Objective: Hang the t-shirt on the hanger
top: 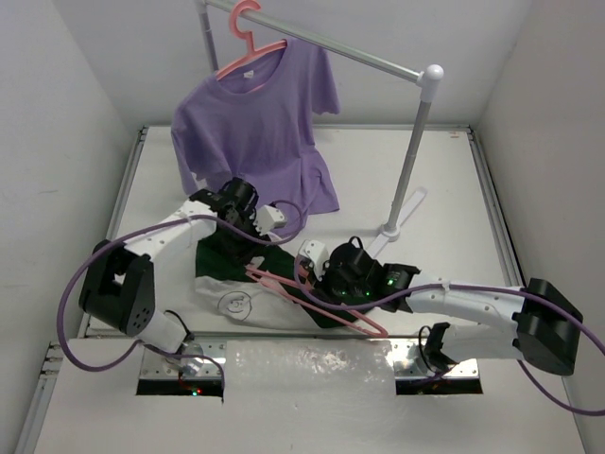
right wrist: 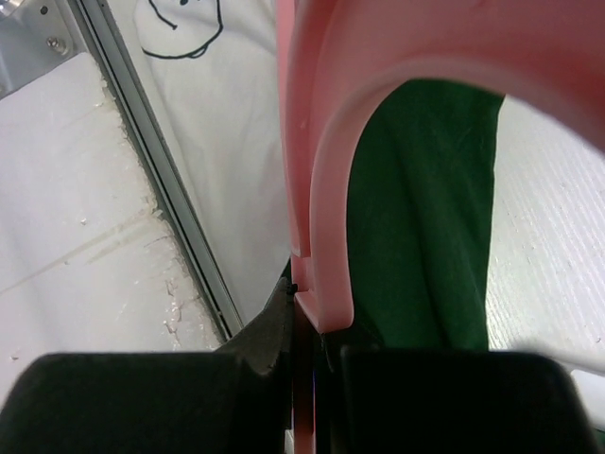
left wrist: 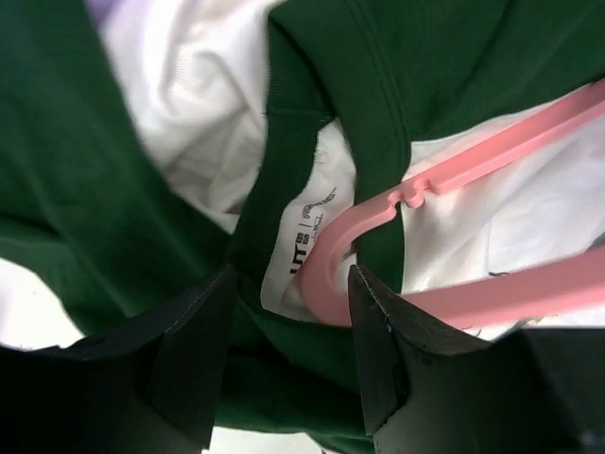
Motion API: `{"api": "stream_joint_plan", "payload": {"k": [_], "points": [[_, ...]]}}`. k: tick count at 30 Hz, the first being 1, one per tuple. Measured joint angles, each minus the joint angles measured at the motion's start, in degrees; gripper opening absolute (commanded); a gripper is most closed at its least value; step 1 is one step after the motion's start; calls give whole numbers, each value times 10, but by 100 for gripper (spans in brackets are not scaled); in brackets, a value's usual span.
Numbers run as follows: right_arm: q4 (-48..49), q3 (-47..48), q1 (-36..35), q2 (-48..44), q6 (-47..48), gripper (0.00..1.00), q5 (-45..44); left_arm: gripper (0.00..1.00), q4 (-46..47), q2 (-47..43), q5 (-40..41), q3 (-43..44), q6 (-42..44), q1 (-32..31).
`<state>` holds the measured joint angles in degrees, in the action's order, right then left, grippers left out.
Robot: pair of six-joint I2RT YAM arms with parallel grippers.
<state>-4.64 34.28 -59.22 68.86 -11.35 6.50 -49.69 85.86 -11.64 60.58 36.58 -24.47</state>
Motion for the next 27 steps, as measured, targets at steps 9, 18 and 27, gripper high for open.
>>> {"api": "stream_joint_plan", "payload": {"k": [9,18,27], "points": [[0,0,-12,1,10,0,-14,0,30,24,73,-33,-8,-14],[-54,23,-12,-30,39,0,-33,0,-30,21,12,59,7,-14],[-174,116,-13,-57,63,0,-108,0,-67,-52,-77,163,89,-26]]}}
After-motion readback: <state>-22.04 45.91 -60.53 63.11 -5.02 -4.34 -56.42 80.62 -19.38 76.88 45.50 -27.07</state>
